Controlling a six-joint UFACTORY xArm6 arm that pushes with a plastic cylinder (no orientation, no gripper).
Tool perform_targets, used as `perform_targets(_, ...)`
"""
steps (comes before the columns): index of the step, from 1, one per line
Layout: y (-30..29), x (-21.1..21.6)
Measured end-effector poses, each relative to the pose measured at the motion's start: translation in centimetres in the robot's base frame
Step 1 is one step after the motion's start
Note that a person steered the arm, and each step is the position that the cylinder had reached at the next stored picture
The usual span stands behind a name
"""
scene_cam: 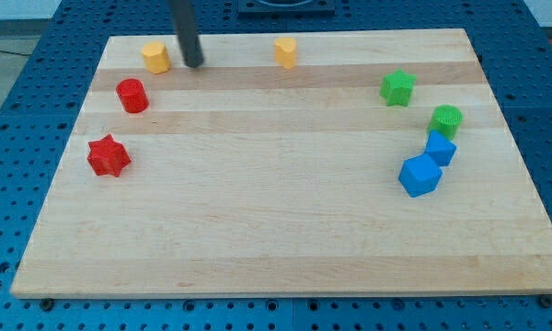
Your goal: Push the blue cube below to the blue triangle
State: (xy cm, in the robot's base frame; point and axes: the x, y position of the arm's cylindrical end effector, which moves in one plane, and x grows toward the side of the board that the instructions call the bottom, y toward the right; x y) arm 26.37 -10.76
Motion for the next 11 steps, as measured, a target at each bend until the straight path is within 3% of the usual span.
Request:
perform_targets(2, 18.1, 12.0)
perform_targets(3, 26.2, 14.6)
perform_targets(4, 27.1, 16.1)
perform_targets(5, 27.4, 20.7)
perform_targets(7, 27.3, 25.7)
perform_targets(9, 26.5, 25.5)
perform_targets(11, 27.5, 22.8)
